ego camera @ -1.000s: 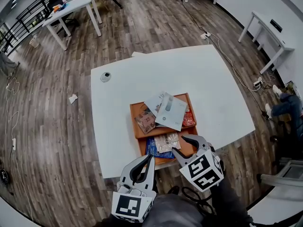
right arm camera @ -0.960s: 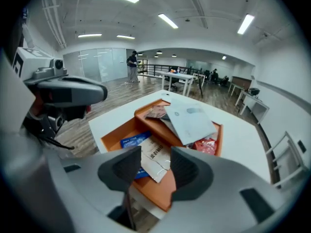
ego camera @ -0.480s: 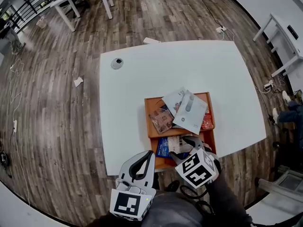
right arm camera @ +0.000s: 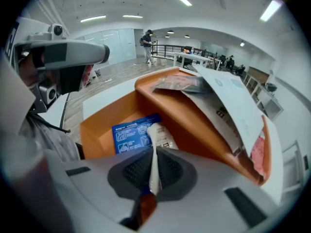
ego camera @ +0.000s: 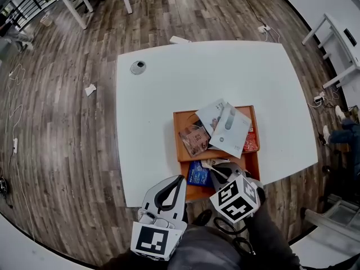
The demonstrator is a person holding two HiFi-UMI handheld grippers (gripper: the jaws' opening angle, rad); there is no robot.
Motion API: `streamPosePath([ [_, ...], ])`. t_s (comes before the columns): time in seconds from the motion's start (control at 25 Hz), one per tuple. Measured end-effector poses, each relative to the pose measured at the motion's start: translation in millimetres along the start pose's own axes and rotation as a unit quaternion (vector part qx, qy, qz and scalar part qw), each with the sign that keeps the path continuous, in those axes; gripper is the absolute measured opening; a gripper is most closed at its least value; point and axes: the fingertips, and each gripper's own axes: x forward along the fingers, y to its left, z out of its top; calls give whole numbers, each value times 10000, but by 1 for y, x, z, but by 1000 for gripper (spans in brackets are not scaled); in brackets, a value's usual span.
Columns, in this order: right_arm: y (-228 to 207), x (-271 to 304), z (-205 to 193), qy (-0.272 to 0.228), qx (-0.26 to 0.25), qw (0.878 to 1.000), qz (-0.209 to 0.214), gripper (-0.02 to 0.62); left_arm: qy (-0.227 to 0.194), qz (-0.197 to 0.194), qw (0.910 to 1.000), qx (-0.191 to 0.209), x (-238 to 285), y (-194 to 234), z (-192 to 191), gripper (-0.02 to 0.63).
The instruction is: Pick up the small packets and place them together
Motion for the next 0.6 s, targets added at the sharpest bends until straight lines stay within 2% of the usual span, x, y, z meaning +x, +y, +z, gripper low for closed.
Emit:
streamPosePath([
  [0.28, 2, -23, 14, -323, -142, 9990, -258, 9, -108, 32, 9999, 55, -11, -2, 6, 3],
  [0.6, 24, -64, 28, -873, -291, 9954, -260, 9, -425, -94, 9984, 369, -30, -35, 22, 3],
])
